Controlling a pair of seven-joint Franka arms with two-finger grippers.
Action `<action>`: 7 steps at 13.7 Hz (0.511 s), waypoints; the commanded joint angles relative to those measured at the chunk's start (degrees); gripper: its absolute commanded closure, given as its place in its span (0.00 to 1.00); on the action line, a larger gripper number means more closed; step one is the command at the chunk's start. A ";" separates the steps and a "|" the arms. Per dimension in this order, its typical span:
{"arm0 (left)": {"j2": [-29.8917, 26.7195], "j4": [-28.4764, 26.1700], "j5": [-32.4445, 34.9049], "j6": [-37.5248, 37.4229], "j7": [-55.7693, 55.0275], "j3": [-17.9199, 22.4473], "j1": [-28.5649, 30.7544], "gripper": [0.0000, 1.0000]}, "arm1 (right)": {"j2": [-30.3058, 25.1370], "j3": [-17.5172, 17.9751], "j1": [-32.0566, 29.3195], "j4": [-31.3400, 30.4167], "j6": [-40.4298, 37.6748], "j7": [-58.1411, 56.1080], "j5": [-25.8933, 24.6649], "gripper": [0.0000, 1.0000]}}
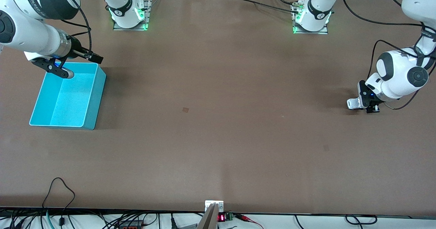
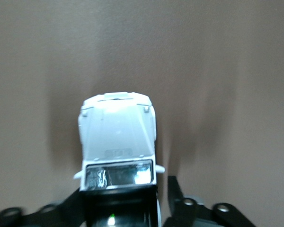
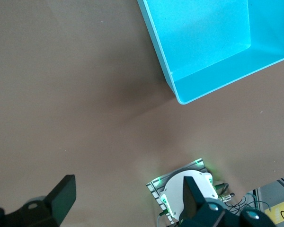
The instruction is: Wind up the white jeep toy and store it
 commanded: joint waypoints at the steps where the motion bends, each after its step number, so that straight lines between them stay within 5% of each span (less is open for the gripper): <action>1: -2.83 0.72 1.26 -5.92 0.85 -3.97 0.80 0.00 | -0.43 0.00 -0.28 0.02 -0.71 -0.40 0.67 0.00; 7: -9.00 1.34 -2.69 -10.95 0.85 -8.02 -1.21 0.00 | -0.43 0.00 -0.28 0.10 -0.89 -0.48 0.67 0.00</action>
